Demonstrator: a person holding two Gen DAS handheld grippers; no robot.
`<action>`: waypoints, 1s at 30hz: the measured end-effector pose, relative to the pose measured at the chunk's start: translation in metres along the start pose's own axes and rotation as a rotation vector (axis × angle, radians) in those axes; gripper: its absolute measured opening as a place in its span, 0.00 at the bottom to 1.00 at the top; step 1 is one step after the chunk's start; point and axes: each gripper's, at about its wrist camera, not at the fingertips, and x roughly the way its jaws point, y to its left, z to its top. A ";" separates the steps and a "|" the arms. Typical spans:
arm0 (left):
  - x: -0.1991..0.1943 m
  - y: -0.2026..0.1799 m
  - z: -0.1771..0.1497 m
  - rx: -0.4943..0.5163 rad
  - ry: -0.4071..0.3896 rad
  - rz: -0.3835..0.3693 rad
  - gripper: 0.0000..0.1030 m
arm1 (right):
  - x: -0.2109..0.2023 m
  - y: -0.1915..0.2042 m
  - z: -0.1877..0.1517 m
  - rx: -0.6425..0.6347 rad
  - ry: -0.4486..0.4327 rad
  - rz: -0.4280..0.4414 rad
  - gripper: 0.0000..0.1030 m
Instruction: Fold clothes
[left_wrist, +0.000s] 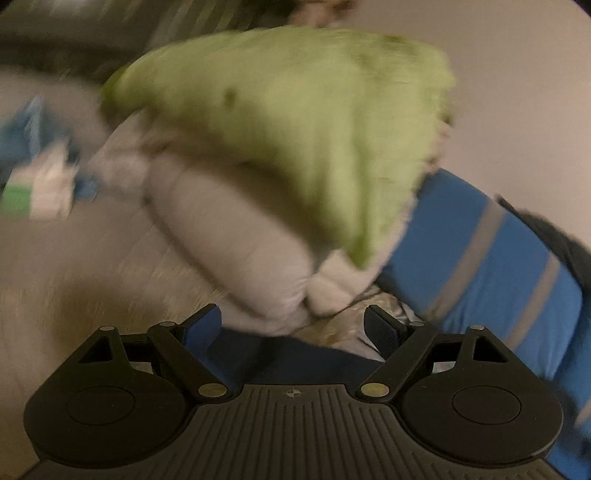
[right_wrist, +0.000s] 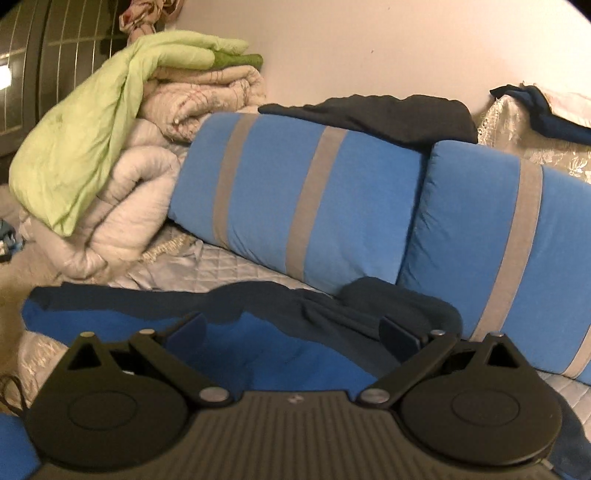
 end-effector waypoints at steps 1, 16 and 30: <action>0.002 0.014 -0.002 -0.067 0.008 0.000 0.83 | -0.002 0.001 0.000 -0.001 -0.003 0.001 1.00; 0.049 0.114 -0.056 -0.588 0.150 0.000 0.67 | -0.046 -0.022 -0.014 0.047 -0.044 -0.041 1.00; 0.051 0.023 -0.035 -0.190 0.145 -0.054 0.08 | -0.105 -0.081 -0.073 0.288 -0.031 -0.069 1.00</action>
